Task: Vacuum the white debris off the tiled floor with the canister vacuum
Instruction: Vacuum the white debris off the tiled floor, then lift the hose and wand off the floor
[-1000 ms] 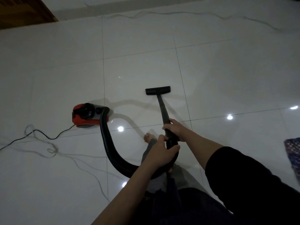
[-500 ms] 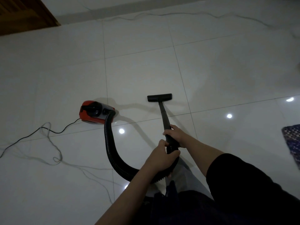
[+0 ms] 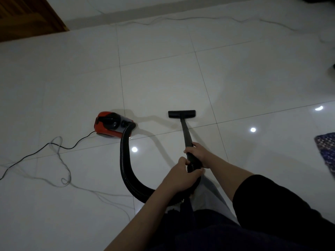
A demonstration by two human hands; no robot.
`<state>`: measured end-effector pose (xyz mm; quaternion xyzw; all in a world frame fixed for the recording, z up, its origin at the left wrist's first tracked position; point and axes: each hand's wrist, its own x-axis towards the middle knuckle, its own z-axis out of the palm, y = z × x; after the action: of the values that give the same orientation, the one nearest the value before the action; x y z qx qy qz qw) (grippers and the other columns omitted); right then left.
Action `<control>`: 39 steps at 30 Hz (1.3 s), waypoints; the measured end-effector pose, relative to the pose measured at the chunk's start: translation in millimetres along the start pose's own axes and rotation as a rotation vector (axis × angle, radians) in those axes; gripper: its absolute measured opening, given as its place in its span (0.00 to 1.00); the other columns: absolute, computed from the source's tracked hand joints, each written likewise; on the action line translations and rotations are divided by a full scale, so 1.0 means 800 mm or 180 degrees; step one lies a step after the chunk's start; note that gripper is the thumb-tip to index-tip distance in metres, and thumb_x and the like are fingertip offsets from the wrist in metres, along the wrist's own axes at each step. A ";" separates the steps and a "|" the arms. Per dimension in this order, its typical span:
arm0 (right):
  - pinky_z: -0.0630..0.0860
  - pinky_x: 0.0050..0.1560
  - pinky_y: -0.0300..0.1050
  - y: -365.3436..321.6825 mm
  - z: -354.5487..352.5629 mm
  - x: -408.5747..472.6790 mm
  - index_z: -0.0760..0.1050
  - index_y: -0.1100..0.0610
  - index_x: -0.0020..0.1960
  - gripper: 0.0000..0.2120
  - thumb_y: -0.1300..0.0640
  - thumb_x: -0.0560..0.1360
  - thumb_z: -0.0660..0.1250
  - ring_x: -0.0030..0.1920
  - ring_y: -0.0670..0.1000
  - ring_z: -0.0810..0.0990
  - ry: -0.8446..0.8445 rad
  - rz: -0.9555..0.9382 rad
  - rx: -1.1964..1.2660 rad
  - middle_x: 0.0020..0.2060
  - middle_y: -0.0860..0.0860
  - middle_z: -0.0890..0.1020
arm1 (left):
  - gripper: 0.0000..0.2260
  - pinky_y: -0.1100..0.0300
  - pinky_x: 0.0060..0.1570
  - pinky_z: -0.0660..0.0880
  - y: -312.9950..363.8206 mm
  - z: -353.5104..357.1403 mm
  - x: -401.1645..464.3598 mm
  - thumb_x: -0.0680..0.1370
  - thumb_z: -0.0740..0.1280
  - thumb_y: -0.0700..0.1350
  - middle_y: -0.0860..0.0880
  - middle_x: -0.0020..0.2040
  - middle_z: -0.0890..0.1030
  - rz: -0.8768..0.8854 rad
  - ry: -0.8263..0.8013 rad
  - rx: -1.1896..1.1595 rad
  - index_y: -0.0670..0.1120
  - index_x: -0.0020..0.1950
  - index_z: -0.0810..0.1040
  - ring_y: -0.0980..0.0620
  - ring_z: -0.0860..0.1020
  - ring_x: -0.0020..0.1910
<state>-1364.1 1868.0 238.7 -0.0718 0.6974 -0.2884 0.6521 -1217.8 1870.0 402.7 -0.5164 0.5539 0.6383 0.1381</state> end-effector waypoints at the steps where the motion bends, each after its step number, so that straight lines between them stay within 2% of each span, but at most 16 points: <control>1: 0.77 0.38 0.46 -0.003 0.005 -0.003 0.67 0.54 0.64 0.36 0.50 0.58 0.74 0.43 0.54 0.80 -0.0011 -0.0013 0.0031 0.49 0.56 0.78 | 0.26 0.41 0.50 0.81 -0.001 -0.006 -0.002 0.68 0.66 0.63 0.44 0.51 0.81 0.0005 -0.0007 0.0023 0.51 0.60 0.67 0.42 0.83 0.47; 3: 0.77 0.34 0.45 -0.009 0.013 -0.002 0.67 0.54 0.62 0.32 0.52 0.61 0.73 0.41 0.54 0.80 -0.0034 -0.0024 0.0050 0.47 0.56 0.77 | 0.25 0.42 0.49 0.81 -0.001 -0.020 -0.004 0.69 0.66 0.61 0.43 0.52 0.80 -0.0008 -0.0036 0.0044 0.51 0.60 0.66 0.41 0.83 0.46; 6: 0.77 0.33 0.46 -0.020 0.024 0.005 0.66 0.54 0.59 0.32 0.51 0.58 0.74 0.37 0.54 0.79 -0.0060 -0.0004 0.0053 0.43 0.56 0.76 | 0.20 0.46 0.40 0.82 0.005 -0.046 -0.004 0.77 0.67 0.54 0.41 0.52 0.79 -0.0022 -0.0166 0.0074 0.48 0.63 0.65 0.40 0.83 0.40; 10: 0.77 0.34 0.47 -0.059 0.043 0.001 0.73 0.61 0.51 0.18 0.55 0.65 0.71 0.33 0.55 0.79 -0.0102 -0.0034 0.0217 0.40 0.59 0.77 | 0.21 0.46 0.47 0.82 0.027 -0.090 0.005 0.79 0.66 0.54 0.42 0.53 0.80 0.0175 -0.0115 0.0610 0.45 0.65 0.66 0.43 0.83 0.43; 12: 0.77 0.33 0.45 -0.080 0.051 0.002 0.75 0.62 0.50 0.11 0.58 0.70 0.68 0.34 0.55 0.79 -0.0104 -0.0030 0.0273 0.40 0.59 0.77 | 0.19 0.52 0.41 0.83 0.042 -0.112 0.007 0.79 0.66 0.53 0.44 0.49 0.80 0.0251 -0.0119 0.0588 0.45 0.64 0.67 0.47 0.82 0.37; 15: 0.73 0.27 0.41 -0.114 0.057 0.009 0.72 0.61 0.47 0.05 0.59 0.74 0.65 0.31 0.52 0.76 -0.0108 0.0008 0.0390 0.34 0.56 0.75 | 0.19 0.61 0.29 0.79 0.067 -0.144 0.009 0.80 0.65 0.53 0.45 0.43 0.81 0.0237 -0.0090 0.0564 0.46 0.66 0.66 0.53 0.81 0.27; 18: 0.74 0.28 0.41 -0.148 0.059 0.022 0.73 0.62 0.51 0.09 0.58 0.73 0.66 0.34 0.54 0.77 -0.0134 -0.0038 0.0457 0.36 0.57 0.77 | 0.21 0.64 0.25 0.76 0.089 -0.169 0.019 0.79 0.66 0.53 0.46 0.39 0.82 0.0238 -0.0016 0.0599 0.48 0.67 0.64 0.55 0.80 0.24; 20: 0.75 0.28 0.42 -0.168 0.059 0.032 0.73 0.62 0.52 0.10 0.58 0.73 0.66 0.36 0.55 0.78 -0.0094 -0.0055 0.0516 0.38 0.58 0.77 | 0.21 0.64 0.26 0.76 0.103 -0.182 0.028 0.78 0.68 0.53 0.46 0.39 0.82 0.0235 0.0037 0.0681 0.49 0.67 0.65 0.54 0.81 0.25; 25: 0.75 0.29 0.42 -0.207 0.057 0.055 0.73 0.62 0.51 0.10 0.58 0.73 0.66 0.35 0.55 0.78 -0.0075 -0.0070 0.0575 0.37 0.58 0.77 | 0.21 0.65 0.26 0.77 0.134 -0.210 0.045 0.78 0.69 0.50 0.47 0.41 0.80 0.0332 0.0079 0.0731 0.48 0.66 0.65 0.57 0.79 0.23; 31: 0.77 0.37 0.46 -0.254 0.070 0.067 0.73 0.57 0.51 0.12 0.52 0.70 0.66 0.38 0.54 0.78 -0.0201 -0.0104 0.0651 0.39 0.55 0.78 | 0.18 0.60 0.30 0.79 0.168 -0.260 0.061 0.77 0.70 0.49 0.44 0.40 0.82 0.0453 0.0112 0.0779 0.46 0.63 0.69 0.53 0.80 0.25; 34: 0.77 0.33 0.44 -0.274 0.084 0.064 0.71 0.55 0.56 0.19 0.47 0.70 0.66 0.35 0.52 0.78 -0.0277 -0.0289 0.0545 0.42 0.55 0.78 | 0.16 0.59 0.32 0.80 0.179 -0.294 0.064 0.77 0.70 0.48 0.44 0.43 0.83 0.0594 0.0097 0.0900 0.47 0.62 0.71 0.52 0.81 0.28; 37: 0.78 0.31 0.43 -0.285 0.104 0.063 0.73 0.54 0.64 0.21 0.44 0.77 0.63 0.37 0.54 0.79 -0.0191 -0.0527 0.0633 0.47 0.56 0.80 | 0.15 0.63 0.31 0.77 0.186 -0.332 0.061 0.77 0.70 0.50 0.51 0.41 0.82 0.0822 0.0166 0.1358 0.51 0.62 0.74 0.57 0.79 0.29; 39: 0.79 0.34 0.44 -0.289 0.116 0.065 0.74 0.55 0.65 0.23 0.41 0.78 0.62 0.45 0.57 0.81 -0.0069 -0.0598 0.0888 0.53 0.57 0.83 | 0.17 0.62 0.42 0.76 0.190 -0.363 0.056 0.76 0.71 0.53 0.58 0.42 0.79 0.1097 0.0247 0.1855 0.56 0.63 0.75 0.61 0.78 0.36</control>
<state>-1347.0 1624.7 309.7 -0.0485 0.6337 -0.4413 0.6335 -1203.7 1552.6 494.5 -0.3780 0.7970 0.4470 0.1488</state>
